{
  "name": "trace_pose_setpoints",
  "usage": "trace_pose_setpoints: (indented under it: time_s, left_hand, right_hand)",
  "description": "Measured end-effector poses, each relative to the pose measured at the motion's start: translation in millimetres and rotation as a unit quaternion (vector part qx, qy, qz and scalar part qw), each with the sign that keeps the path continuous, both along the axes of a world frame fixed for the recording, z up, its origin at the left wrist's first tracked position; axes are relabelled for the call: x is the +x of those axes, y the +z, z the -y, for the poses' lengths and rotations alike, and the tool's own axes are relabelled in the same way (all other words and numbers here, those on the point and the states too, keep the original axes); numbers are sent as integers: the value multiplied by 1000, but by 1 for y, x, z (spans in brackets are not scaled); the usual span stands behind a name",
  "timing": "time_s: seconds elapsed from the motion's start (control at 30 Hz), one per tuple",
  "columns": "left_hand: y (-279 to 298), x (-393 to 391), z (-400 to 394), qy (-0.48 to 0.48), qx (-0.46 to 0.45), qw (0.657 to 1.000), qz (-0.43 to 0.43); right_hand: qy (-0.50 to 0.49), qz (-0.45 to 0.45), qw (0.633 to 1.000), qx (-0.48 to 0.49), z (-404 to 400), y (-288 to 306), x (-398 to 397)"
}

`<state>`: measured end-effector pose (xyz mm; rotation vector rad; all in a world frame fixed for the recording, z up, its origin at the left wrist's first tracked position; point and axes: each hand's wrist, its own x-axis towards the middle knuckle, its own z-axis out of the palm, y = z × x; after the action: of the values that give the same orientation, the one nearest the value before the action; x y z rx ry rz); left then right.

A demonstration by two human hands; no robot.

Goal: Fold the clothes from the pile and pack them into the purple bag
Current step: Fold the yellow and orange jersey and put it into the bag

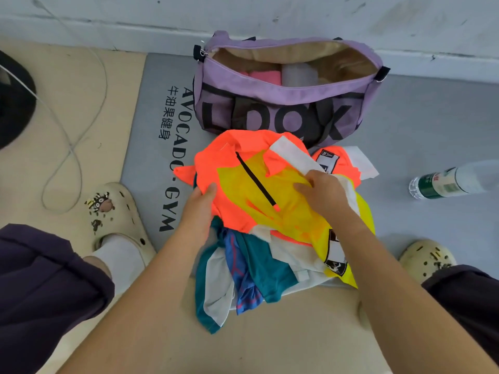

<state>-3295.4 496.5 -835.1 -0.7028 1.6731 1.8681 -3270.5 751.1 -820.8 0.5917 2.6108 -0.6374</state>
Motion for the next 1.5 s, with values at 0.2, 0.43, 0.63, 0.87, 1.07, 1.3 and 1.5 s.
trace_pose_setpoints:
  time_s: [0.2, 0.43, 0.63, 0.87, 1.07, 1.3, 1.5]
  left_hand:
    - [13, -29, 16, -60, -56, 997, -4]
    - [-7, -18, 28, -241, -273, 931, 26]
    - [-18, -6, 29, -249, -213, 944, 43]
    - [-28, -18, 38, 43, -168, 984, -42]
    - [-26, -7, 34, -112, -150, 982, -12]
    - [-24, -9, 42, -99, -193, 976, -11]
    - [-5, -21, 38, -101, -173, 979, -25]
  right_hand:
    - [-22, 348, 931, -108, -46, 39, 34]
    - [-10, 35, 999, 19, -9, 27, 8]
    - [176, 46, 979, 91, 37, -9, -4]
    - [16, -83, 975, 206, -13, 8, 17]
    - [56, -97, 992, 55, 13, -2, 1]
    - [-14, -48, 999, 9, 26, -20, -14]
    - [11, 58, 993, -104, -15, 17, -2]
